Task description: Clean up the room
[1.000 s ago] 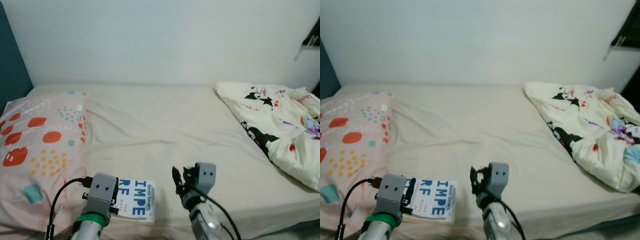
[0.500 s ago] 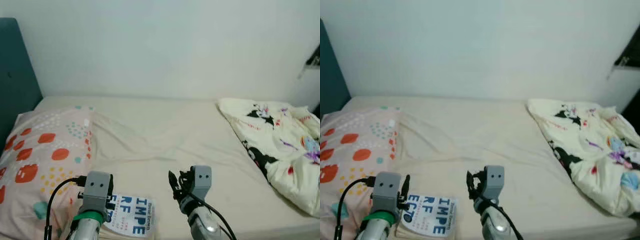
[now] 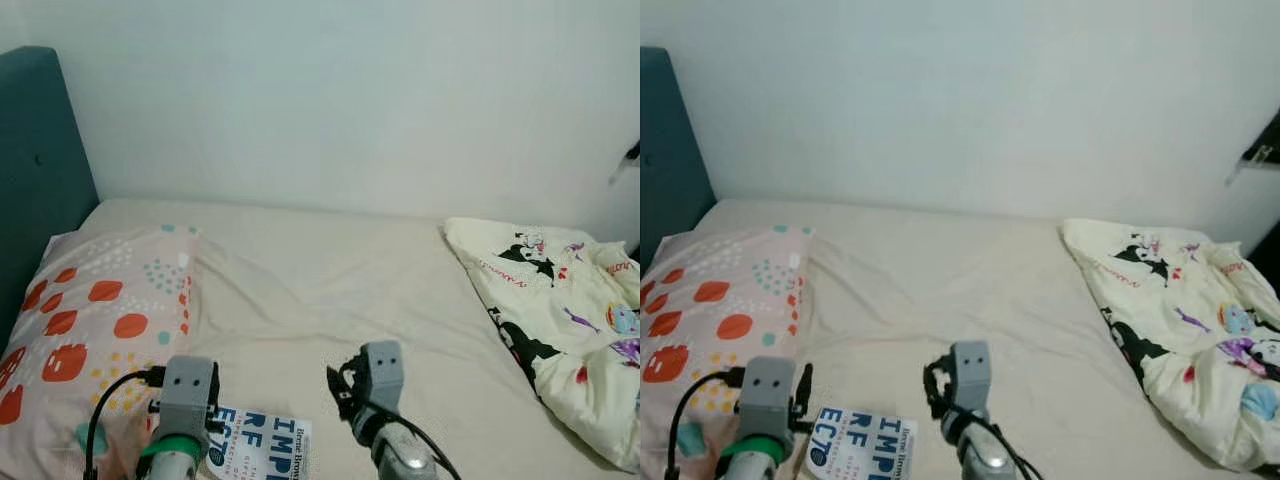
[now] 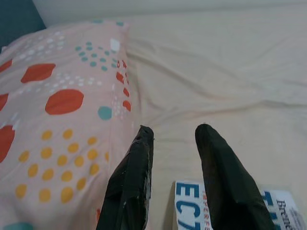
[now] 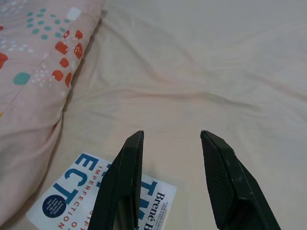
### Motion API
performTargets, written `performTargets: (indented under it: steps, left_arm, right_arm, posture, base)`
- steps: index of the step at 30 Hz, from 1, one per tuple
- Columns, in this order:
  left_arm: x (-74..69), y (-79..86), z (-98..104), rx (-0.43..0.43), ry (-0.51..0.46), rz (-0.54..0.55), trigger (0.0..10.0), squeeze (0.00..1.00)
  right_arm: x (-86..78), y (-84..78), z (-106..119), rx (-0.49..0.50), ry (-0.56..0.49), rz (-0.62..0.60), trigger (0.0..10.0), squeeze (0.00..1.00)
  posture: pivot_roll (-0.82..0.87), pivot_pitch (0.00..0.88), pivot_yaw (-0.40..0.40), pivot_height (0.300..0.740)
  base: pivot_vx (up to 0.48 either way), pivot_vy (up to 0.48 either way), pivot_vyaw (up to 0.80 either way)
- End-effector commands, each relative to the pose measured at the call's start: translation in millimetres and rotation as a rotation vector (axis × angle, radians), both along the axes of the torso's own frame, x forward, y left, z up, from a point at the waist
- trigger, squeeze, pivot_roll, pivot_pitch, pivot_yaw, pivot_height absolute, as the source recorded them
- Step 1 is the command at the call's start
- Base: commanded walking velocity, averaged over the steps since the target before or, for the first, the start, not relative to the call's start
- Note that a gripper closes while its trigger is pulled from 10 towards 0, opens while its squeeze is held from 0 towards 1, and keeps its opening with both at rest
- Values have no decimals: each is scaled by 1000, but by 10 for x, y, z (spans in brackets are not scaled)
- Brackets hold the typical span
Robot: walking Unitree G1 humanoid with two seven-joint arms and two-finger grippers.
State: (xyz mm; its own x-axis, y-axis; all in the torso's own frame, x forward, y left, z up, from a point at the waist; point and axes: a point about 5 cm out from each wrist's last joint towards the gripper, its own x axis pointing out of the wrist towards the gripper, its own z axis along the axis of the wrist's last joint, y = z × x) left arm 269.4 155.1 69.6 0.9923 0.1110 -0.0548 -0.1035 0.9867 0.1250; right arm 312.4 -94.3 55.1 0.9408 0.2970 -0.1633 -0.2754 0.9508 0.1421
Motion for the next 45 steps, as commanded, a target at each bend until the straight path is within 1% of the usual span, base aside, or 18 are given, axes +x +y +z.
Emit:
performTargets:
  steps: [1, 4, 8, 13, 19, 33, 45]
  left_arm:
    - [-43, -28, -76, -14, 33, -15, 10000, 0]
    - [-45, -56, -78, -29, 33, -27, 10000, 0]
    - [-24, -79, -39, -4, 14, -66, 10000, 0]
    - [-12, -90, -30, 5, 10, -81, 10000, 0]
    - [-18, -84, -32, -7, 11, -75, 10000, 0]
    - [-14, -61, -17, -18, 6, -54, 10000, 0]
    - [-13, -50, -11, -24, 1, -42, 10000, 0]
  right_arm:
    - [-39, -57, -81, -14, 32, -18, 10000, 0]
    - [-42, -93, -91, -11, 38, -36, 10000, 0]
    - [-38, -90, -95, 2, 47, -41, 10000, 0]
    - [-33, -78, -96, 6, 49, -40, 10000, 0]
    - [-39, -74, -100, 13, 54, -39, 10000, 0]
    - [-25, -74, -89, 23, 59, -31, 10000, 0]
    - [-15, -79, -78, 29, 61, -22, 10000, 0]
  posture:
    - [61, 20, -74, 740]
    - [63, 18, -76, 740]
    - [63, 24, -75, 740]
    - [63, 26, -75, 740]
    - [62, 27, -75, 740]
    - [59, 32, -85, 740]
    - [58, 34, -92, 740]
  base:
    - [0, 0, 0]
    - [0, 0, 0]
    - [0, 0, 0]
    - [0, 0, 0]
    - [0, -455, 0]
    - [0, -284, 0]
    - [0, -419, 0]
